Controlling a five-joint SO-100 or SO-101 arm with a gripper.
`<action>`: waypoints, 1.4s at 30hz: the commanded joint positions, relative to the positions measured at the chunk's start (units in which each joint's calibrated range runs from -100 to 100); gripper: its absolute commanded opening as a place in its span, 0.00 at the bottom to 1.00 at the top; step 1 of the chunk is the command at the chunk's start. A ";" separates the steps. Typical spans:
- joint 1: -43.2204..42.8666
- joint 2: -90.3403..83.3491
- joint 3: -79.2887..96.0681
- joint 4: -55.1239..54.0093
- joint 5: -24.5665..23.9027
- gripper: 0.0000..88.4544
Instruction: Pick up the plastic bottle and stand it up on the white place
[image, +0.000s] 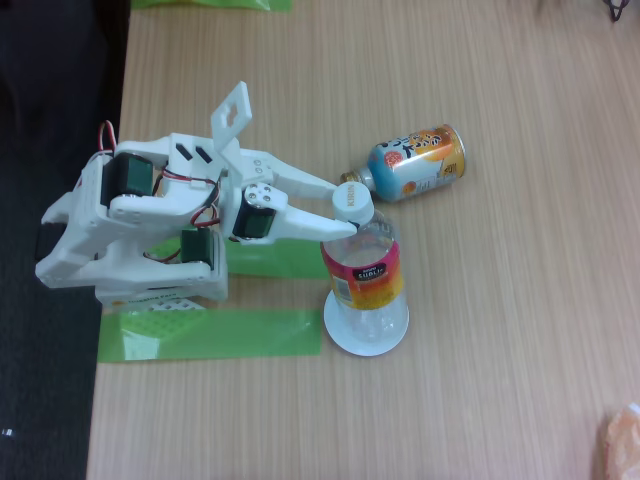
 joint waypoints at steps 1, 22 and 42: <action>-0.22 -0.03 -0.36 -0.44 0.00 0.14; -1.55 -0.03 -3.98 1.87 0.21 0.14; -1.70 -0.03 -3.89 2.47 0.21 0.32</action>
